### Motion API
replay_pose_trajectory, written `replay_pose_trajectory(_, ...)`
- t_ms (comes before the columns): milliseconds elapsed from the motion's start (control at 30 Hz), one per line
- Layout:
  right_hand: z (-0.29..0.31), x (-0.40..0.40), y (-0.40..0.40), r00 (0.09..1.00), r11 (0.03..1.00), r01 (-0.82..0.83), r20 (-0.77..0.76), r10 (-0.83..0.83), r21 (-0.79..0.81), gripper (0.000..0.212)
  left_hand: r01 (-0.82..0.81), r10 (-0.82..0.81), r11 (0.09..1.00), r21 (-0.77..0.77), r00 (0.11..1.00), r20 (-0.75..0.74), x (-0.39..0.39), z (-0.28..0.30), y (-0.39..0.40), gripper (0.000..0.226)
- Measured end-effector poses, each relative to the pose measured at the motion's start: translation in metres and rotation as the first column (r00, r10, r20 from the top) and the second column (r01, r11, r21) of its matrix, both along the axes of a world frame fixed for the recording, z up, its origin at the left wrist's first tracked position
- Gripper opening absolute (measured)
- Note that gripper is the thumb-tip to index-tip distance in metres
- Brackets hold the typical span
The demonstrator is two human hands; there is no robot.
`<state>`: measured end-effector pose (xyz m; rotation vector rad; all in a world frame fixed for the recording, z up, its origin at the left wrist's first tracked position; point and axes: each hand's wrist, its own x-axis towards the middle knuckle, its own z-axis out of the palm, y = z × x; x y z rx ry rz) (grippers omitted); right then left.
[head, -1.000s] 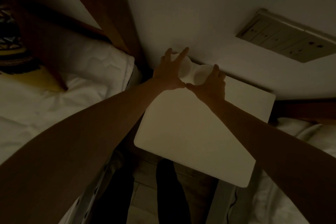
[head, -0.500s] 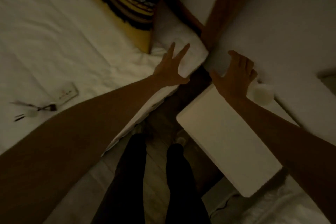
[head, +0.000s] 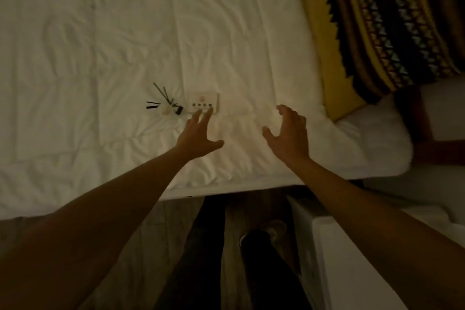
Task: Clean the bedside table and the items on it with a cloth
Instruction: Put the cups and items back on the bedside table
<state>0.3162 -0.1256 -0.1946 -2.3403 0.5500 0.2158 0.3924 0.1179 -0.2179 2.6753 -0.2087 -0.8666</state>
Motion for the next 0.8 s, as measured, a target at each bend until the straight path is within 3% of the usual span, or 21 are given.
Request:
replay_pose_trajectory(100,-0.016,0.032,0.036,0.993,0.994,-0.104,-0.048,0.106,0.032,0.056,-0.236,0.238,0.97,-0.049,0.971,0.029,0.007,-0.016,0.047,0.085)
replay_pose_trajectory(233,-0.042,0.074,0.074,0.96,0.971,-0.235,-0.146,0.239,0.047,0.053,-0.591,0.605,0.789,-0.165,0.795,0.045,0.025,-0.035,0.091,0.059)
replay_pose_trajectory(333,-0.059,0.105,0.094,0.942,0.957,-0.288,-0.167,0.291,0.041,0.054,-0.612,0.635,0.76,-0.219,0.771,0.052,0.043,-0.048,0.108,0.065)
replay_pose_trajectory(433,-0.073,0.136,0.112,0.939,0.958,-0.279,-0.193,0.286,0.065,0.062,-0.603,0.631,0.718,-0.348,0.775,-0.04,0.061,-0.057,0.112,0.075)
replay_pose_trajectory(567,-0.089,0.158,0.129,0.94,0.965,-0.241,-0.222,0.259,0.108,0.075,-0.534,0.576,0.742,-0.406,0.817,-0.022,0.074,-0.068,0.112,0.062)
replay_pose_trajectory(700,-0.099,0.16,0.137,0.945,0.973,-0.216,-0.233,0.228,0.075,0.072,-0.474,0.544,0.776,-0.415,0.836,0.063,0.084,-0.07,0.11,0.045)
replay_pose_trajectory(800,-0.103,0.157,0.139,0.937,0.969,-0.2,-0.261,0.234,0.147,0.062,-0.429,0.508,0.803,-0.413,0.856,0.099,0.092,-0.063,0.107,0.038)
